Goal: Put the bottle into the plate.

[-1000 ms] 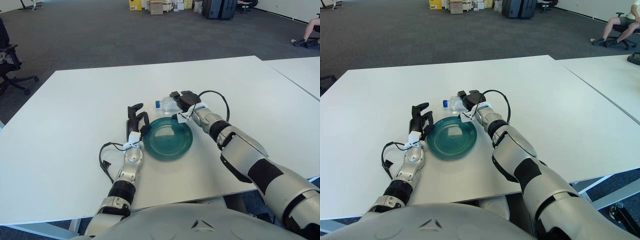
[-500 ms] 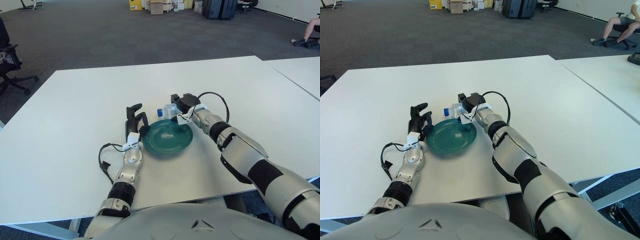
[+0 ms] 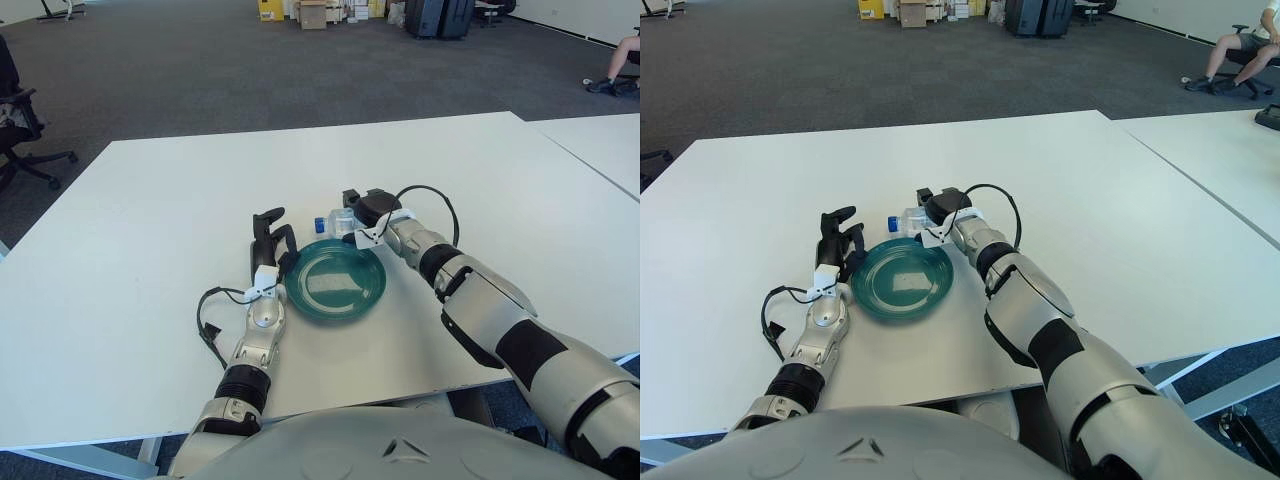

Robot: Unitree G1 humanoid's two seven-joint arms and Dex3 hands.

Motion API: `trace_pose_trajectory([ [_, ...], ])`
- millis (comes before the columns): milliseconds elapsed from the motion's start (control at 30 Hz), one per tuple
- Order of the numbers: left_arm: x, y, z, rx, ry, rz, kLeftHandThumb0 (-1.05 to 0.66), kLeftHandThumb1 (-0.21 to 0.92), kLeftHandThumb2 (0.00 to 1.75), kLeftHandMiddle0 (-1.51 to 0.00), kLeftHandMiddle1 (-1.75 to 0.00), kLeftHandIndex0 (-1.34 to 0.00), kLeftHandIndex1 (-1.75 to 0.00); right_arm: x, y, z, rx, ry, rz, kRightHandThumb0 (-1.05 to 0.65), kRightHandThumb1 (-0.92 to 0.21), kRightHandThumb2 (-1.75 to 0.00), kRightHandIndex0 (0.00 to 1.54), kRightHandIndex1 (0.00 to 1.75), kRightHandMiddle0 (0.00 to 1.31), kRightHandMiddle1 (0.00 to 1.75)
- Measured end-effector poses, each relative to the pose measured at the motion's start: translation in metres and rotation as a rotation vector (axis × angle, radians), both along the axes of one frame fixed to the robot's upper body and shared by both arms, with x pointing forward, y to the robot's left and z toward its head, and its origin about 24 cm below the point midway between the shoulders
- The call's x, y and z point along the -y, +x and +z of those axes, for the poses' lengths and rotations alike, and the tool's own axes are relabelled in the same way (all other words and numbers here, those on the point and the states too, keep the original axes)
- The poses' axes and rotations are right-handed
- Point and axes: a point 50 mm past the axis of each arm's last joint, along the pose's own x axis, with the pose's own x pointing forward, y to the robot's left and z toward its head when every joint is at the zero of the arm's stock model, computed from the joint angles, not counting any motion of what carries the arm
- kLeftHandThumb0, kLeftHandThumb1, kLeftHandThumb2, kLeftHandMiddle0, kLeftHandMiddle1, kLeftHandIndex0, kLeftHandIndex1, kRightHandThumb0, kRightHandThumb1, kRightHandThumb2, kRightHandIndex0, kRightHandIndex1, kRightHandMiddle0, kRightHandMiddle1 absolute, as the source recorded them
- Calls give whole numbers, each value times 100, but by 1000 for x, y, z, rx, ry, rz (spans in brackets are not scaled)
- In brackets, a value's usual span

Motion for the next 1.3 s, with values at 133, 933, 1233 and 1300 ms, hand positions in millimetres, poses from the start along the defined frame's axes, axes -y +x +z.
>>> trace_pose_trajectory([
  [133, 0, 0, 0, 0, -2, 0, -57, 92, 78, -42, -63, -13, -110, 0, 0, 0, 0, -1, 0, -40, -60, -93, 59, 175, 41, 173],
  [933, 0, 0, 0, -14, 2, 3, -59, 92, 76, -41, -61, -11, -109, 4, 0, -1, -2, -7, 11, -41, -58, -97, 72, 175, 41, 175],
  [1233, -2, 0, 0, -18, 0, 13, -60, 92, 75, -40, -60, -11, -109, 4, -1, -2, 14, -6, 14, -42, -52, -106, 81, 175, 45, 175],
  [1300, -3, 0, 0, -18, -2, 16, -60, 92, 75, -40, -60, -12, -109, 4, -1, -2, 24, -2, 13, -43, -46, -112, 86, 175, 49, 175],
])
